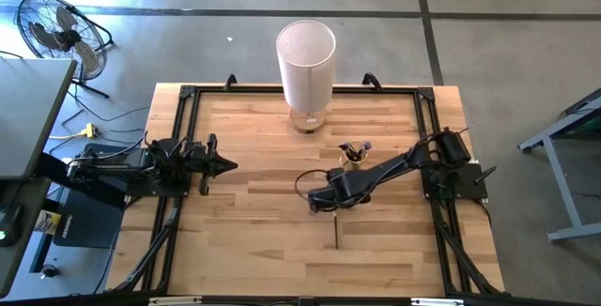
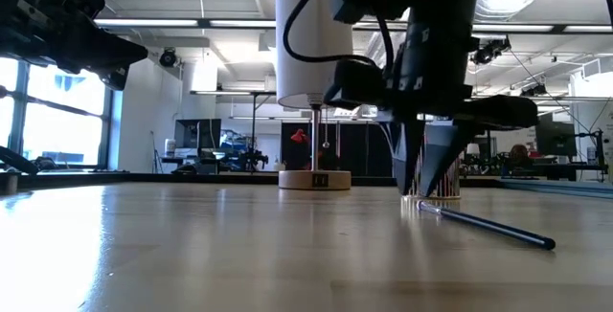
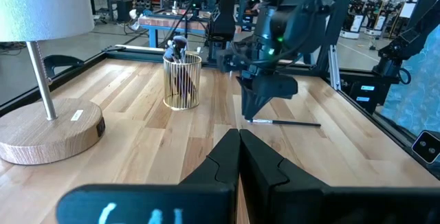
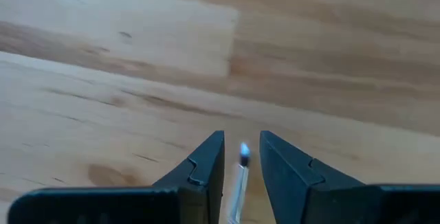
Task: Pick & Place Makeup Brushes
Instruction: Put the black eyeshadow brush into the makeup brush holder
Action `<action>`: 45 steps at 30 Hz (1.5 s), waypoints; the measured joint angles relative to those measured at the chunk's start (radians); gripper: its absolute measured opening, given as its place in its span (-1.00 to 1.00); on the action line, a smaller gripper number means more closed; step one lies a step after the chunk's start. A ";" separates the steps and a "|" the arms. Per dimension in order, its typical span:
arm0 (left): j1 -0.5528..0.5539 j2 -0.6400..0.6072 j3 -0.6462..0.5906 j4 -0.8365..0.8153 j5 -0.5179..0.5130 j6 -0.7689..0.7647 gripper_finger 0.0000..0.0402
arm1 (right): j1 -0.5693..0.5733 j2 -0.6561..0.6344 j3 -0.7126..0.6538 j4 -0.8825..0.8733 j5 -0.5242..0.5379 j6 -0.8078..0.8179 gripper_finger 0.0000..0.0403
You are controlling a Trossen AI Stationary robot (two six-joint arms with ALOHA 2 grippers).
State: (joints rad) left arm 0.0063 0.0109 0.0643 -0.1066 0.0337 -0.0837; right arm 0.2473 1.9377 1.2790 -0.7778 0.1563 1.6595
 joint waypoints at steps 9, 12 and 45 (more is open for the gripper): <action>0.000 0.000 0.000 0.000 0.000 0.000 -0.99 | -0.014 0.033 0.000 -0.002 -0.077 -0.017 -0.57; 0.000 0.000 0.000 0.000 0.000 0.000 -0.99 | -0.014 0.053 0.003 0.005 -0.100 -0.019 -0.57; 0.000 0.000 0.000 0.000 0.000 0.000 -0.99 | 0.059 -0.471 0.002 0.034 0.941 -0.480 -1.00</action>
State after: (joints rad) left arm 0.0063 0.0105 0.0643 -0.1062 0.0338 -0.0836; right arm 0.3062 1.4667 1.2814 -0.7436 1.0976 1.1791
